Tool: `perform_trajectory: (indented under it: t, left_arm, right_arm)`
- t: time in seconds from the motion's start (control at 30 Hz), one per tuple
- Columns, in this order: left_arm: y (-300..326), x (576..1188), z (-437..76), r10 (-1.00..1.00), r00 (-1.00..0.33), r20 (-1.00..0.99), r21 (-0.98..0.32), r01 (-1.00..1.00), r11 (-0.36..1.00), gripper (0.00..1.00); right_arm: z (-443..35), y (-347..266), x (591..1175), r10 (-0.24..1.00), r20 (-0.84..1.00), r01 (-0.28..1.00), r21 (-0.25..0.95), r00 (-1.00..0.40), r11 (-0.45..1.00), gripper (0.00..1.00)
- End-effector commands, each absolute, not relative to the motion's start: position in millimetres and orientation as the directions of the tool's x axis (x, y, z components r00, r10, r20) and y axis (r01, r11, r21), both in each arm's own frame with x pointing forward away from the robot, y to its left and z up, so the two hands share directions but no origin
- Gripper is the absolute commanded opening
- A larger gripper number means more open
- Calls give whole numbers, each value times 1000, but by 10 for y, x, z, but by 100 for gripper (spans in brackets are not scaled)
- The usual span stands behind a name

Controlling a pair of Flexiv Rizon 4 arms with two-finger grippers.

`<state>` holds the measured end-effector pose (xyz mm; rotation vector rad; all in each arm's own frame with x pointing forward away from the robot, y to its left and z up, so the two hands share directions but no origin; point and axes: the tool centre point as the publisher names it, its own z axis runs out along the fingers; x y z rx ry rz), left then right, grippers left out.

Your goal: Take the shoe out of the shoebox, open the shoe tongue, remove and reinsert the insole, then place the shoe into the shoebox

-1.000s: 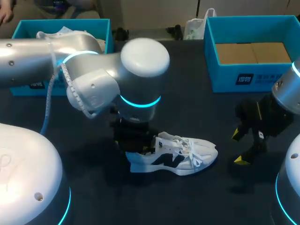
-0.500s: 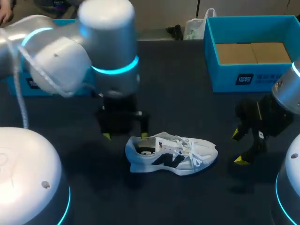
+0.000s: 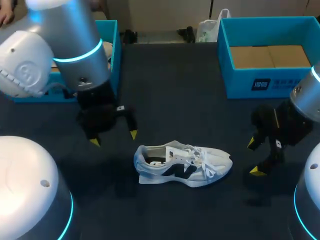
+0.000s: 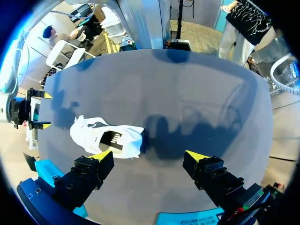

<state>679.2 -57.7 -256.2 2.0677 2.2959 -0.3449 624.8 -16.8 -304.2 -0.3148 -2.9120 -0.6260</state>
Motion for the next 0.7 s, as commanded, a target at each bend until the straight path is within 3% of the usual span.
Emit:
perform_trajectory:
  t: [0.03, 0.2, 0.43, 0.7]
  left_arm:
    - [-461, 6829, -2584, 914, -267, -306, -211, 955, 208, 100]
    - [-231, 6963, -2671, 774, -532, -343, -434, 821, 371, 100]
    - [-90, 6873, -2757, 546, -789, -282, -699, 559, 447, 100]
    - [-60, 6854, -2748, 524, -811, -260, -693, 534, 484, 100]
  right_arm:
    - [-3042, -170, 6232, 174, 183, 234, 389, -968, 891, 100]
    - [-3042, -170, 6232, 174, 183, 234, 389, -968, 891, 100]
    - [-3042, -170, 6232, 174, 183, 234, 389, -968, 891, 100]
    - [-3042, -170, 6232, 174, 183, 234, 389, -968, 891, 100]
